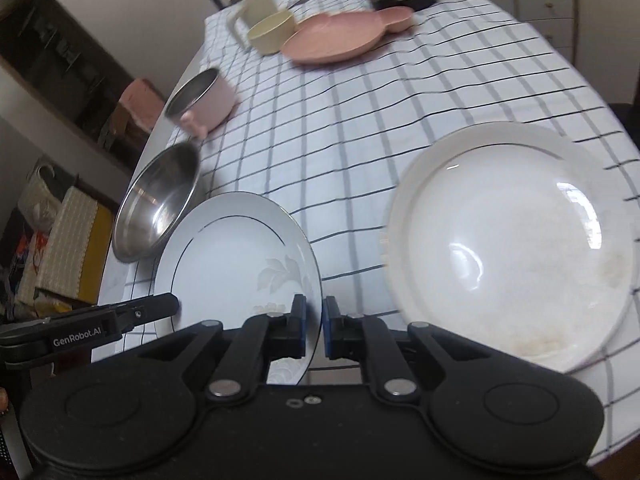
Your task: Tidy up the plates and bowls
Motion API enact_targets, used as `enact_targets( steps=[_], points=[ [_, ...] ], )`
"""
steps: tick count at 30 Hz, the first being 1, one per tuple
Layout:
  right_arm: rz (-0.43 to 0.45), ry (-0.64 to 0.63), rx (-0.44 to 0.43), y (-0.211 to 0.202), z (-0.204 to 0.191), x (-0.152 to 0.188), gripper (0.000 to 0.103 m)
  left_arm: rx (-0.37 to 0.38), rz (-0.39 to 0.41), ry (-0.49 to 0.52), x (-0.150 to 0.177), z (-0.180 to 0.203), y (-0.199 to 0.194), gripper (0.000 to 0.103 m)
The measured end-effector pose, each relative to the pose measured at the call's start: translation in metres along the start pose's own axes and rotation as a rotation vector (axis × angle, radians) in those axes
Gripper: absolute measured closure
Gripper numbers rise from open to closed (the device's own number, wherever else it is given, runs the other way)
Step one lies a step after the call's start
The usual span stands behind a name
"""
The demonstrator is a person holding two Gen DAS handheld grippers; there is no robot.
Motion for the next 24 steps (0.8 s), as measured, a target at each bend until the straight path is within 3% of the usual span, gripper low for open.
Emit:
enact_targets(
  steps=[13,24],
  points=[
    [0.069,0.144,0.119,-0.048,0.128,-0.028,0.094,0.080,-0.058,0.164,-0.015,0.129,0.074,0.088],
    [0.020,0.203,0.145,-0.036,0.183,-0.025,0.094,0.040,-0.117,0.209,-0.007,0.153,0.120,0.088]
  ],
)
Point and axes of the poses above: each gripper's, at about its wrist camera, not at the fingertips, and y roughly the way its jaws point, z to its right, x to its underside, the point moved 10 cm from there along y, roughly the way its jaws point, and after that the axes turned 7 degrees about z, right-handed, at the moved point
